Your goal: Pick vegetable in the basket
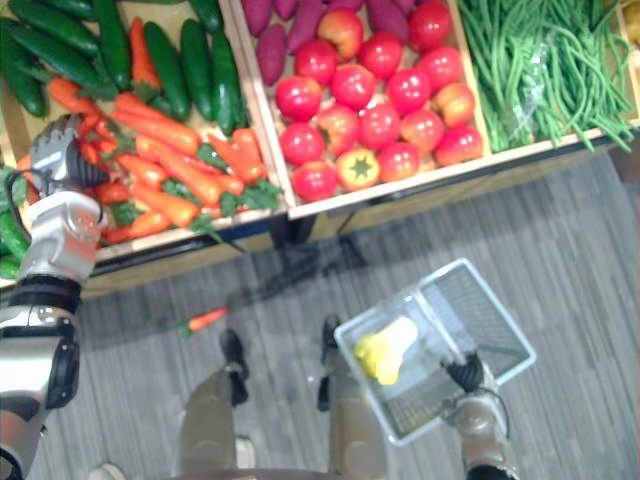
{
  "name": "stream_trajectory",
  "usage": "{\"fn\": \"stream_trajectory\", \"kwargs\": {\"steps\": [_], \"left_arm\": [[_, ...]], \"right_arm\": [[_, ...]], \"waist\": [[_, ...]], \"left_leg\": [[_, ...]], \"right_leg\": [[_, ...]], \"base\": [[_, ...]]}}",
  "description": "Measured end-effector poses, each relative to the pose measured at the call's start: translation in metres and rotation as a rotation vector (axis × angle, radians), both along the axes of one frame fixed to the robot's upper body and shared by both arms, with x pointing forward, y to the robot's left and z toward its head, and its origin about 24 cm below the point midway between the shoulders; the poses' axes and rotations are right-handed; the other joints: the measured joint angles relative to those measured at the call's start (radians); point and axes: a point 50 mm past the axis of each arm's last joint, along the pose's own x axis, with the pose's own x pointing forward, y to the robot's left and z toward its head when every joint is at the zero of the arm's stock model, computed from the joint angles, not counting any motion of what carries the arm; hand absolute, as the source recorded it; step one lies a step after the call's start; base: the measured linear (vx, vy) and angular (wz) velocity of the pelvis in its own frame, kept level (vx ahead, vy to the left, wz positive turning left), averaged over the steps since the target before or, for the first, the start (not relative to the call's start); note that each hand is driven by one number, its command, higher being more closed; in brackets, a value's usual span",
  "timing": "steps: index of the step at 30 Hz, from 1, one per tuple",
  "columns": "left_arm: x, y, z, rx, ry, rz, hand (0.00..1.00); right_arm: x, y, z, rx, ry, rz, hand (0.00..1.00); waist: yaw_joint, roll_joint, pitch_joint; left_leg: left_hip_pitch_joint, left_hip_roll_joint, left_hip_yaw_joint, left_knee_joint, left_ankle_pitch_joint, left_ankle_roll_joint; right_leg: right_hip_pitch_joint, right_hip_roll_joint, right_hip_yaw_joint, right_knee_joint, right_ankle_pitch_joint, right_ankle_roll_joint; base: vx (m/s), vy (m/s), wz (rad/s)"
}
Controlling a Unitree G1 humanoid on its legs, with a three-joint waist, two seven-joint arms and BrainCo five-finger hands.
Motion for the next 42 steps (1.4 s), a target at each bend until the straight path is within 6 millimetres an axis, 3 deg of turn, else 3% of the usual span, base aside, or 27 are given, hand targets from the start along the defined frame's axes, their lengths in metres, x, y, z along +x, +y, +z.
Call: {"fn": "stream_trajectory", "kwargs": {"steps": [1, 10, 27, 35, 42], "left_arm": [[-0.001, 0.001, -0.001, -0.004, 0.000, 0.004, 1.00], [-0.006, 0.012, -0.003, -0.028, -0.020, 0.045, 1.00], [-0.006, 0.013, -0.008, -0.029, 0.012, 0.047, 1.00], [-0.015, -0.002, 0.011, 0.037, -0.087, -0.026, 1.00], [-0.039, 0.003, 0.016, 0.141, -0.130, -0.038, 1.00]], "right_arm": [[0.000, 0.000, 0.000, -0.002, 0.002, 0.005, 1.00], [0.002, 0.005, -0.001, -0.004, 0.017, 0.044, 1.00], [0.000, 0.006, -0.004, -0.008, 0.042, 0.074, 1.00], [-0.014, 0.004, -0.010, -0.001, 0.077, 0.050, 1.00], [-0.039, 0.002, -0.027, 0.032, 0.157, -0.027, 1.00]], "waist": [[-0.001, 0.000, 0.000], [-0.026, 0.000, 0.000], [-0.028, 0.001, -0.001], [0.000, 0.008, -0.012], [0.007, 0.021, -0.099]], "left_leg": [[0.001, 0.001, 0.000, 0.000, 0.000, 0.000], [0.018, 0.004, 0.002, -0.004, 0.004, -0.006], [0.069, 0.002, 0.005, -0.016, 0.005, -0.008], [0.081, -0.009, -0.030, -0.017, 0.016, -0.010], [0.143, -0.054, -0.054, -0.095, 0.051, -0.007]], "right_leg": [[0.000, 0.001, 0.000, 0.000, 0.000, 0.000], [0.020, 0.005, 0.003, -0.010, 0.000, 0.000], [0.073, 0.009, 0.006, -0.034, 0.005, 0.008], [0.106, 0.001, -0.026, -0.029, -0.006, -0.007], [0.144, -0.022, -0.050, -0.010, -0.031, -0.017]], "base": [[0.00, 0.000, 0.00], [0.00, -0.011, -0.01], [0.00, -0.006, 0.00], [-0.03, -0.018, 0.12], [-0.02, 0.007, 0.15]]}}
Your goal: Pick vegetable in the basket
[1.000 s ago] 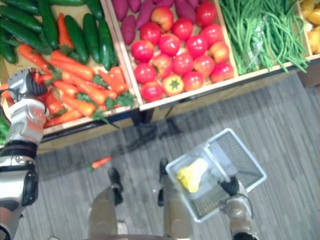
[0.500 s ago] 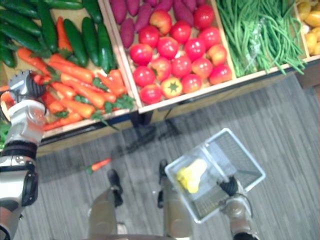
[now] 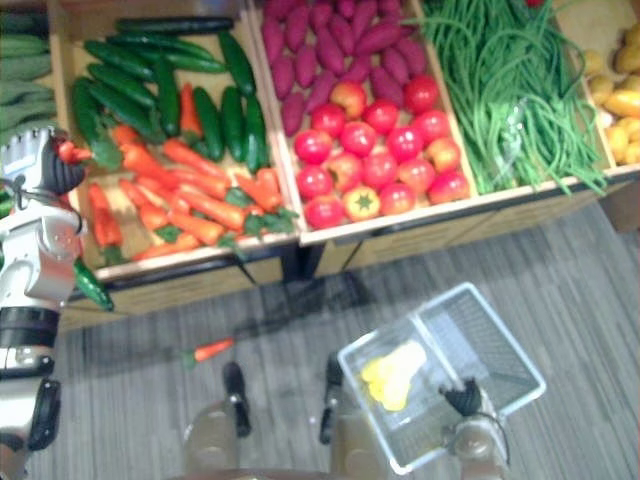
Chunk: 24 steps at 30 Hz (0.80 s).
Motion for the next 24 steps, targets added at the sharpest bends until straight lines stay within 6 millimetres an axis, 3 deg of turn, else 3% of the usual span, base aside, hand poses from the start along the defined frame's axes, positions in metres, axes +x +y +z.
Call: {"fn": "stream_trajectory", "kwargs": {"steps": [1, 2, 13, 24], "left_arm": [[-0.001, 0.000, 0.001, 0.007, -0.004, -0.001, 1.00], [-0.003, 0.000, 0.002, 0.010, -0.010, -0.003, 0.00], [-0.024, 0.011, -0.007, 0.024, -0.014, 0.033, 0.00], [-0.029, 0.033, -0.045, 0.015, 0.082, 0.148, 0.00]], "right_arm": [[-0.003, -0.001, -0.001, 0.002, 0.009, -0.009, 1.00], [-0.007, -0.003, -0.003, 0.003, 0.018, -0.021, 1.00], [-0.039, -0.012, -0.016, 0.054, 0.116, -0.145, 1.00], [-0.045, -0.011, -0.020, 0.048, 0.153, -0.132, 1.00]], "waist": [[0.001, 0.000, -0.010], [0.004, 0.001, -0.017], [0.001, 0.005, -0.087], [-0.011, 0.011, -0.120]], "left_leg": [[0.001, -0.003, 0.000, -0.008, 0.004, 0.002], [0.008, -0.008, 0.000, -0.019, 0.010, 0.002], [0.090, -0.066, -0.019, -0.150, 0.073, 0.014], [0.136, -0.084, -0.013, -0.211, 0.096, 0.016]], "right_leg": [[0.000, -0.002, -0.001, 0.000, 0.000, 0.000], [0.001, -0.005, -0.001, 0.000, 0.000, 0.000], [0.049, -0.032, -0.020, -0.021, 0.001, 0.010], [0.080, -0.037, -0.021, -0.056, 0.007, 0.018]], "base": [[-0.02, 0.022, 0.12], [0.00, 0.019, 0.06], [0.00, 0.032, 0.08], [0.02, 0.006, 0.00]]}}
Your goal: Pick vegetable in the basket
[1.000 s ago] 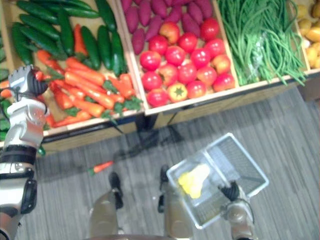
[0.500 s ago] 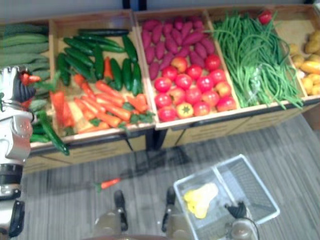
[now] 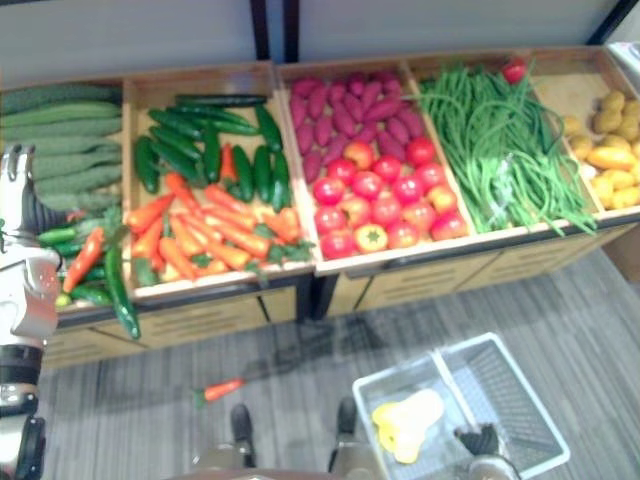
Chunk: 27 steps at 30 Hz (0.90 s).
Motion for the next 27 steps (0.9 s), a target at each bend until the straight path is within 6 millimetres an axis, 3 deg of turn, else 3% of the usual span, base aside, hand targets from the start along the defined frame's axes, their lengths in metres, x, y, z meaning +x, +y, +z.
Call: {"fn": "stream_trajectory", "kwargs": {"steps": [12, 21, 27], "left_arm": [[-0.009, 0.007, -0.041, -0.070, 0.172, 0.022, 0.00], [-0.028, 0.007, -0.084, -0.111, 0.339, 0.016, 0.00], [-0.036, -0.016, -0.116, -0.327, 0.329, 0.001, 0.00]], "right_arm": [[-0.007, -0.003, -0.003, 0.008, 0.027, -0.031, 1.00], [-0.005, -0.004, -0.002, 0.003, 0.026, -0.025, 1.00], [-0.004, -0.004, -0.002, 0.001, 0.023, -0.022, 1.00]], "waist": [[-0.027, 0.012, -0.021], [-0.044, 0.016, -0.023], [-0.047, 0.023, -0.028]], "left_leg": [[0.032, -0.012, 0.016, -0.019, -0.002, 0.000], [0.035, -0.021, 0.014, -0.019, -0.014, -0.009], [0.035, -0.028, 0.013, -0.019, -0.015, -0.004]], "right_leg": [[0.020, -0.003, 0.016, -0.023, 0.005, 0.007], [0.022, -0.009, 0.020, -0.040, 0.007, 0.010], [0.026, -0.014, 0.023, -0.049, 0.011, 0.016]], "base": [[0.03, -0.001, -0.05], [0.00, -0.002, -0.01], [0.01, -0.001, 0.00]]}}
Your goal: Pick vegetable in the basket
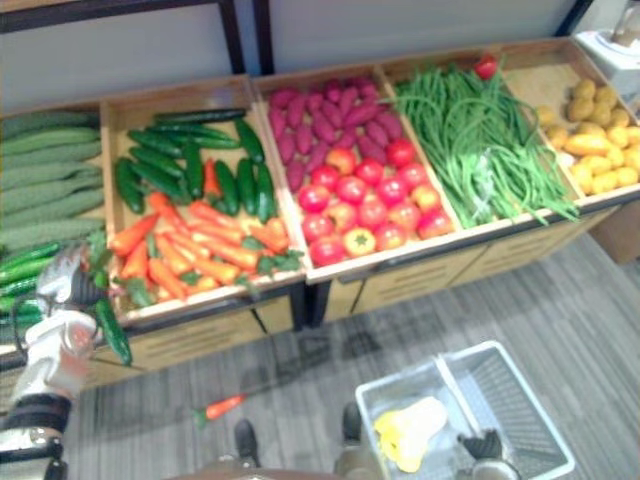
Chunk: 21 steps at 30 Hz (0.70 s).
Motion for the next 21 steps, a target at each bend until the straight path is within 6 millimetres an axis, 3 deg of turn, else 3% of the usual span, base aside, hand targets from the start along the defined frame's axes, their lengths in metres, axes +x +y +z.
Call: {"fn": "stream_trajectory", "kwargs": {"steps": [3, 5, 8, 11, 12, 16, 17, 19, 20, 21], "left_arm": [[-0.008, -0.008, -0.005, -0.131, -0.056, 0.031, 0.00], [-0.010, -0.017, 0.004, -0.120, -0.108, -0.009, 0.00], [-0.009, -0.032, 0.008, 0.108, -0.078, -0.190, 0.00], [-0.008, -0.037, 0.010, 0.148, -0.084, -0.253, 0.00], [-0.007, -0.039, 0.010, 0.157, -0.081, -0.275, 1.00], [-0.006, -0.042, 0.011, 0.183, -0.067, -0.338, 1.00], [-0.006, -0.044, 0.011, 0.193, -0.061, -0.361, 0.00], [-0.005, -0.046, 0.011, 0.204, -0.052, -0.390, 0.00], [-0.005, -0.046, 0.011, 0.203, -0.052, -0.392, 1.00], [-0.005, -0.046, 0.011, 0.203, -0.052, -0.391, 1.00]], "right_arm": [[-0.002, -0.001, 0.000, -0.003, 0.007, -0.003, 1.00], [-0.004, -0.001, -0.001, -0.004, 0.015, -0.007, 1.00], [-0.004, -0.003, 0.001, -0.017, 0.017, 0.015, 1.00], [-0.004, -0.004, 0.002, -0.026, 0.014, 0.050, 1.00], [-0.003, -0.003, 0.002, -0.028, 0.016, 0.062, 1.00], [-0.004, -0.002, 0.001, -0.028, 0.022, 0.070, 1.00], [-0.004, -0.001, 0.001, -0.027, 0.026, 0.074, 1.00], [-0.005, -0.001, 0.000, -0.027, 0.028, 0.075, 1.00], [-0.005, -0.001, 0.000, -0.026, 0.029, 0.075, 1.00], [-0.005, -0.001, 0.000, -0.026, 0.029, 0.075, 1.00]], "waist": [[-0.002, 0.009, -0.006], [-0.002, 0.013, -0.008], [-0.001, 0.026, -0.015], [-0.001, 0.030, -0.019], [-0.001, 0.030, -0.019], [-0.004, 0.029, -0.022], [-0.004, 0.027, -0.024], [-0.004, 0.026, -0.028], [-0.004, 0.025, -0.030], [-0.004, 0.025, -0.031]], "left_leg": [[0.003, -0.001, -0.019, 0.000, -0.001, 0.001], [0.010, -0.001, -0.030, 0.000, -0.003, 0.001], [0.023, -0.002, -0.031, 0.000, -0.010, 0.002], [0.025, -0.004, -0.031, 0.000, -0.016, -0.005], [0.025, -0.004, -0.032, 0.000, -0.016, -0.005], [0.025, -0.005, -0.040, 0.000, -0.017, -0.005], [0.025, -0.005, -0.041, 0.000, -0.017, -0.006], [0.025, -0.005, -0.041, 0.000, -0.018, -0.006], [0.025, -0.005, -0.041, 0.000, -0.018, -0.006], [0.025, -0.005, -0.041, 0.000, -0.016, -0.002]], "right_leg": [[0.006, 0.000, 0.001, -0.001, 0.001, 0.001], [0.014, 0.001, -0.002, 0.000, 0.001, 0.001], [0.026, -0.001, -0.001, 0.000, 0.000, 0.001], [0.027, -0.003, -0.001, -0.002, -0.005, -0.005], [0.027, -0.004, -0.001, -0.002, -0.007, -0.004], [0.027, -0.004, -0.002, -0.003, -0.009, -0.001], [0.027, -0.004, -0.002, -0.004, -0.009, -0.001], [0.028, -0.004, -0.001, -0.005, -0.008, -0.001], [0.029, -0.004, -0.001, -0.005, -0.003, 0.004], [0.030, -0.003, -0.001, -0.006, -0.001, 0.002]], "base": [[0.04, -0.017, 0.00], [0.00, 0.000, 0.00], [0.00, 0.000, 0.00], [-0.02, -0.003, -0.02], [-0.03, -0.007, -0.02], [-0.01, -0.003, 0.00], [0.00, 0.000, 0.00], [0.00, 0.000, 0.00], [0.00, 0.000, 0.00], [0.00, 0.000, 0.00]]}}
